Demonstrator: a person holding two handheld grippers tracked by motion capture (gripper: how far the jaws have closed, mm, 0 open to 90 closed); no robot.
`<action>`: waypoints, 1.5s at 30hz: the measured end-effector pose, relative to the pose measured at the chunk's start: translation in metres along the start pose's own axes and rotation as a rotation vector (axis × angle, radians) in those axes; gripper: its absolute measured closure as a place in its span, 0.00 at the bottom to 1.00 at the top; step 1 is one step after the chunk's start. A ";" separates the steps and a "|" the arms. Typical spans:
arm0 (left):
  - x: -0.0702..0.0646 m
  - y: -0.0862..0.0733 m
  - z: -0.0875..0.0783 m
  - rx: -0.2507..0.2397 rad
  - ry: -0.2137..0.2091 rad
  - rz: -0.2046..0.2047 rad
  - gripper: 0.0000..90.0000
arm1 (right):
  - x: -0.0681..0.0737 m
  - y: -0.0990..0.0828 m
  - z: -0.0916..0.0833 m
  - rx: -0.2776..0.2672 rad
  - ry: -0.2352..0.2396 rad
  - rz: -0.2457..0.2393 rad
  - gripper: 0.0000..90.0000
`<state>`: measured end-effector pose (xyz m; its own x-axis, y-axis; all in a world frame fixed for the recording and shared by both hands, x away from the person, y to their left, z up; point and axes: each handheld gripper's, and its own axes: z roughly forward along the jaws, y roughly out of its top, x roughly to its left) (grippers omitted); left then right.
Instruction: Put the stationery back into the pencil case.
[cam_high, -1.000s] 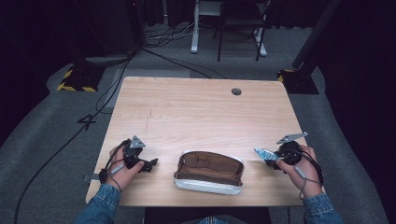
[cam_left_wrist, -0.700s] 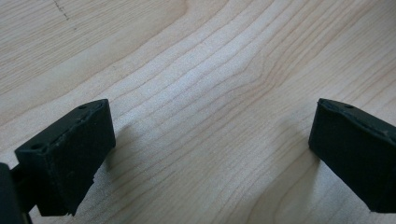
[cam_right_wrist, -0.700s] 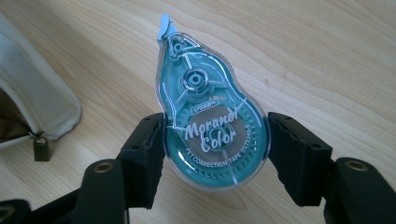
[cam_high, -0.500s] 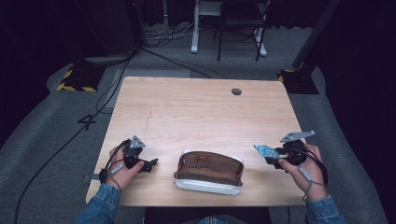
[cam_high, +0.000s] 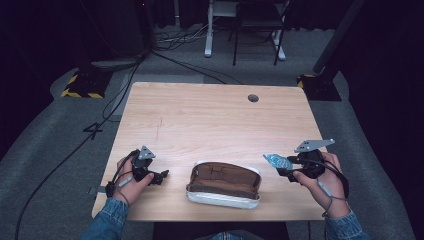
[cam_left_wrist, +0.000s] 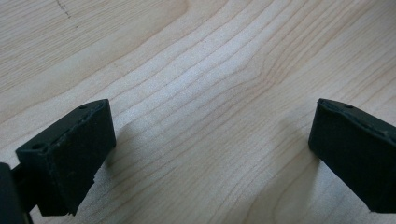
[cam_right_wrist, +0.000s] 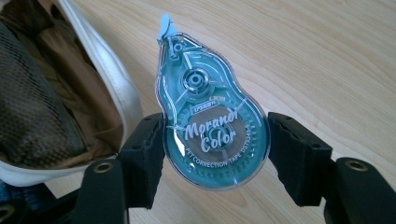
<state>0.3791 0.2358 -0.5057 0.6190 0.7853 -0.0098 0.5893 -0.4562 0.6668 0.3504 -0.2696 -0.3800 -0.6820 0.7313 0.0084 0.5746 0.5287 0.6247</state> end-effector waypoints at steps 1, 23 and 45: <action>0.000 0.000 0.000 0.000 0.000 -0.001 0.01 | 0.001 0.001 0.000 -0.003 0.004 -0.006 0.44; 0.000 0.000 0.000 0.001 0.002 0.000 0.01 | 0.048 0.035 0.002 -0.024 0.095 -0.104 0.44; 0.001 0.002 0.002 0.004 -0.006 -0.001 0.00 | 0.080 0.051 0.020 -0.013 0.181 -0.175 0.44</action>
<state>0.3813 0.2347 -0.5056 0.6213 0.7834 -0.0154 0.5925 -0.4569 0.6635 0.3341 -0.1755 -0.3631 -0.8409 0.5399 0.0380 0.4357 0.6336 0.6393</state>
